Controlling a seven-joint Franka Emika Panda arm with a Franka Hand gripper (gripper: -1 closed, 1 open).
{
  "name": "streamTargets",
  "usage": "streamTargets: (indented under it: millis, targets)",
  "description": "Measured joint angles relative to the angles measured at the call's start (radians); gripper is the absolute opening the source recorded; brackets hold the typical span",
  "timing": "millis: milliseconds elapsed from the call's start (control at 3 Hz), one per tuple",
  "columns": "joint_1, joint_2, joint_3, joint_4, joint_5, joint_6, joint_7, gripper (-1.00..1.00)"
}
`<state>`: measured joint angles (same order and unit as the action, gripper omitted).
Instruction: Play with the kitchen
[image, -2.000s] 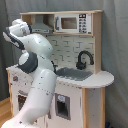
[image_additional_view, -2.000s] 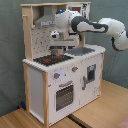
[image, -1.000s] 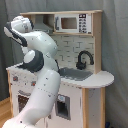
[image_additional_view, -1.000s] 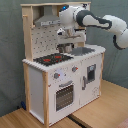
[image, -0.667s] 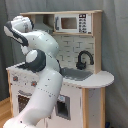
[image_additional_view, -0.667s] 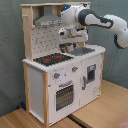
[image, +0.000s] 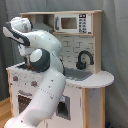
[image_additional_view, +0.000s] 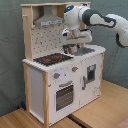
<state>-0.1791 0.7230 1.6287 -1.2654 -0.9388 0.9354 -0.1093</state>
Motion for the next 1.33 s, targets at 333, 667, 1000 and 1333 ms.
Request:
streamTargets:
  millis: [333, 667, 1000, 1333]
  targets:
    - [-0.05, 0.005, 0.052, -0.069, 0.015, 0.004, 0.05, -1.0]
    - [-0.105, 0.014, 0.104, -0.14, 0.025, 0.013, 0.096, -1.0]
    - [-0.165, 0.026, 0.154, -0.213, 0.028, 0.026, 0.133, -1.0]
    - [-0.233, 0.04, 0.201, -0.284, 0.029, 0.045, 0.157, -1.0]
